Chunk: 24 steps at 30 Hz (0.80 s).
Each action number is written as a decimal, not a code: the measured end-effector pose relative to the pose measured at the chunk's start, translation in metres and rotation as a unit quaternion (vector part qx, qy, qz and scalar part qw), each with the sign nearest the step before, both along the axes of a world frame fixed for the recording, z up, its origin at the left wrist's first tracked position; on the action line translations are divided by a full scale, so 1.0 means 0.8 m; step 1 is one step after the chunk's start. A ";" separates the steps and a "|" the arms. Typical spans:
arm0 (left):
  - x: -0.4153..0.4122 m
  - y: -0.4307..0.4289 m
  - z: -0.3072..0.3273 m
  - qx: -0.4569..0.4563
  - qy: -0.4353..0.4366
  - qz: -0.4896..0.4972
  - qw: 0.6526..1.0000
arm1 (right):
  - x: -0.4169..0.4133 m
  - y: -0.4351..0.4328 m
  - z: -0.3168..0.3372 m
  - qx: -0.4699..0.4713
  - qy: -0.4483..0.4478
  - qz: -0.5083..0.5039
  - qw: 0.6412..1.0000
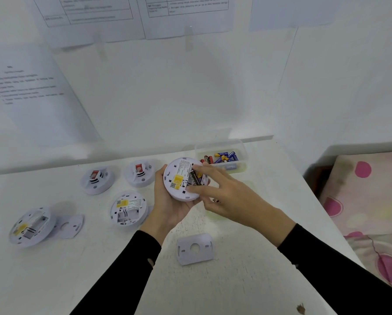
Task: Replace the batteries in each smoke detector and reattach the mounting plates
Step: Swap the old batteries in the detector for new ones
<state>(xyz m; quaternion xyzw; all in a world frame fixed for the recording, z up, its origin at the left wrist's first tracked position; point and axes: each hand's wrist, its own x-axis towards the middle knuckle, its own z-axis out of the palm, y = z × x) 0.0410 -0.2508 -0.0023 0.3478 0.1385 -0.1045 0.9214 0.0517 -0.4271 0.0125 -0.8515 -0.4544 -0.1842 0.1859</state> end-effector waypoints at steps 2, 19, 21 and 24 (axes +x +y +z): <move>0.000 -0.001 0.000 -0.004 -0.002 -0.007 1.000 | 0.005 -0.009 -0.006 -0.007 -0.002 0.013 1.000; 0.003 0.000 -0.004 -0.026 0.026 0.005 0.999 | 0.056 -0.039 -0.057 0.143 0.412 -0.290 0.852; 0.002 -0.002 -0.002 -0.026 0.021 0.001 0.999 | 0.060 -0.037 -0.064 0.080 0.411 -0.300 0.857; 0.001 -0.001 -0.003 -0.030 0.018 -0.004 0.999 | 0.051 -0.026 -0.053 0.082 0.341 -0.305 0.886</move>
